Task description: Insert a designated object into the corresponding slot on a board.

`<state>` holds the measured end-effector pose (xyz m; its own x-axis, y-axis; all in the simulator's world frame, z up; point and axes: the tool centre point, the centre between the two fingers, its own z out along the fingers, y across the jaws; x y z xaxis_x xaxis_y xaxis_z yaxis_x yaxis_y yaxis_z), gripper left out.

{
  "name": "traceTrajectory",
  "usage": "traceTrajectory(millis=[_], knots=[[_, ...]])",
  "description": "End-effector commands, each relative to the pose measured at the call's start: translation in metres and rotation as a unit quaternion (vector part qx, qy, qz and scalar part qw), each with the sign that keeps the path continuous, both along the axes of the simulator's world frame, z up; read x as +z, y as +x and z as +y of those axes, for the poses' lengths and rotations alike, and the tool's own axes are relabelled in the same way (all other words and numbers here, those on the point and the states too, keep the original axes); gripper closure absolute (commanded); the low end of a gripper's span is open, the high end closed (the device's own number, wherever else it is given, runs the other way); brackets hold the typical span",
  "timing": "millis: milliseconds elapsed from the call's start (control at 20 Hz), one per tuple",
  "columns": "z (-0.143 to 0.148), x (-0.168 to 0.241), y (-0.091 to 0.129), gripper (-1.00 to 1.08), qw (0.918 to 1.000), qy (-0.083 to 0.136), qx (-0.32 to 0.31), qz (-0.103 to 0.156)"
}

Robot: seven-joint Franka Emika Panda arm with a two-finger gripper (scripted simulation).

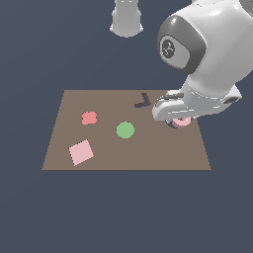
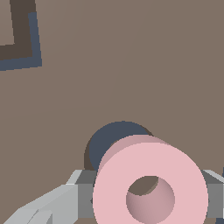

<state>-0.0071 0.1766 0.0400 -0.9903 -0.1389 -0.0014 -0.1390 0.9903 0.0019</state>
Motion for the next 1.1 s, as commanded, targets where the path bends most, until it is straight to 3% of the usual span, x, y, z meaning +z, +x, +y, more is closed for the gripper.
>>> traceTrajectory(millis=[0,500,1050], knots=[[-0.0026,0.0004,-0.002,1.08,0.9995,0.0,0.032,0.0],[-0.0103,0.0007,-0.0059,1.08,0.9944,0.0,0.106,0.0],[-0.0119,-0.0045,-0.0063,1.08,0.9931,0.0,0.118,0.0]])
